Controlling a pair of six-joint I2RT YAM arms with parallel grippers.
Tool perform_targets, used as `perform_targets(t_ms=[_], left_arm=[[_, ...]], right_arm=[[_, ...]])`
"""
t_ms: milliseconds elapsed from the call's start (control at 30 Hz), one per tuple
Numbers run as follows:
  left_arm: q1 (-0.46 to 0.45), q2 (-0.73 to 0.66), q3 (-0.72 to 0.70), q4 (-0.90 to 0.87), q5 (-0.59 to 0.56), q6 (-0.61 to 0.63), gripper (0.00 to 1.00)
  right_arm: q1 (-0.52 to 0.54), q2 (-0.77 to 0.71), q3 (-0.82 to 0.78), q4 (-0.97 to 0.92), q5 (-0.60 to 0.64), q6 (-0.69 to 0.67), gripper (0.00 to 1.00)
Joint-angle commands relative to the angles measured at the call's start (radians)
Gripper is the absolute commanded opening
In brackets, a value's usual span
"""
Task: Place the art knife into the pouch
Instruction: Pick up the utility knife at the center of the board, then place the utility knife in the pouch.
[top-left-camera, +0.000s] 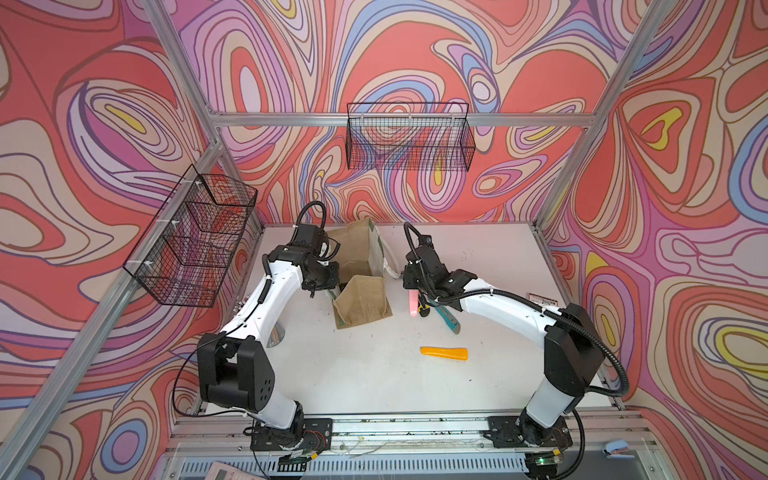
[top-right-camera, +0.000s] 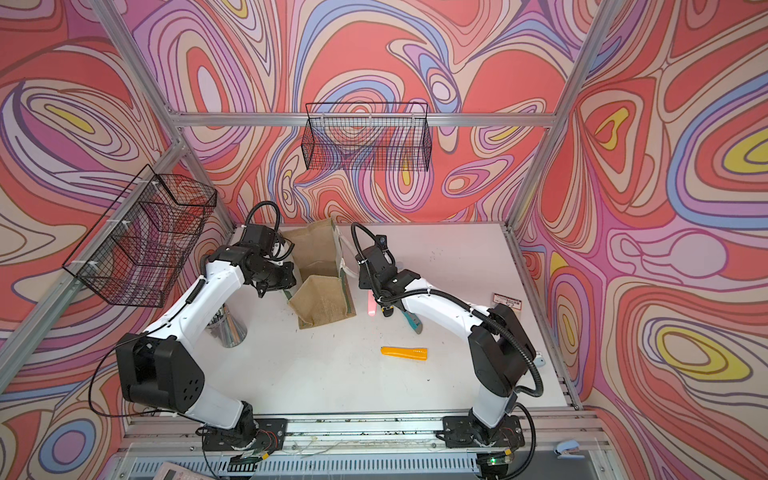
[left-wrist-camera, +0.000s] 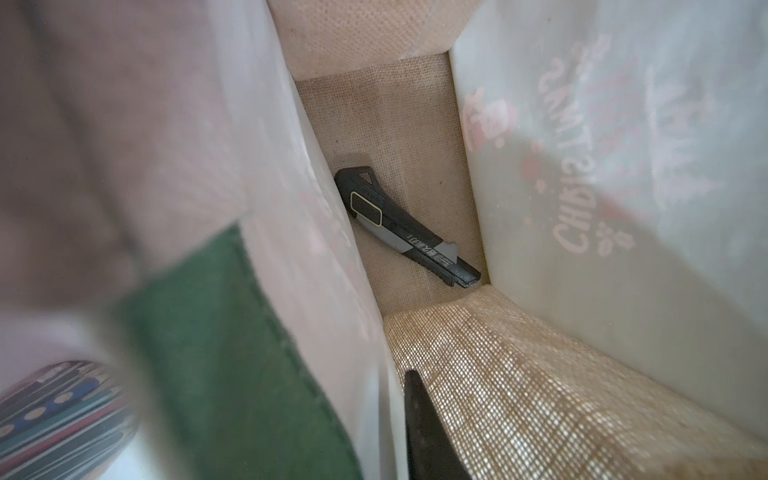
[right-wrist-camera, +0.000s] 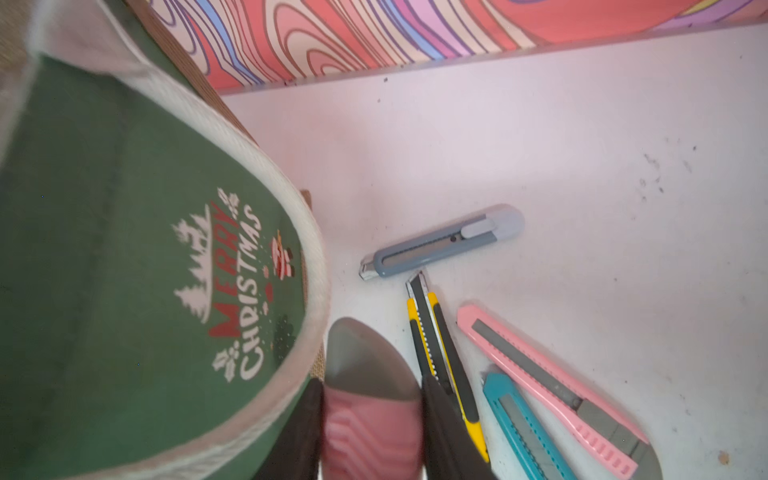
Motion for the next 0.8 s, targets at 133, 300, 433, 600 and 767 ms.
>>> perform_targets(t_ms=[133, 300, 433, 600, 767], left_arm=[[0.005, 0.002, 0.024, -0.035, 0.005, 0.021, 0.19], [0.005, 0.002, 0.024, -0.035, 0.011, 0.020, 0.19], [0.005, -0.003, 0.020, -0.028, 0.013, 0.018, 0.18], [0.005, -0.017, 0.013, -0.022, 0.006, 0.021, 0.18], [0.005, -0.022, 0.009, -0.015, 0.011, 0.017, 0.18]], right_arm=[[0.001, -0.001, 0.174, 0.012, -0.019, -0.066, 0.22], [0.004, 0.028, 0.290, 0.032, -0.085, -0.102, 0.22], [0.012, 0.100, 0.407, 0.019, -0.131, -0.139, 0.22], [0.023, 0.219, 0.585, -0.010, -0.196, -0.149, 0.22], [0.047, 0.325, 0.715, 0.011, -0.217, -0.148, 0.22]])
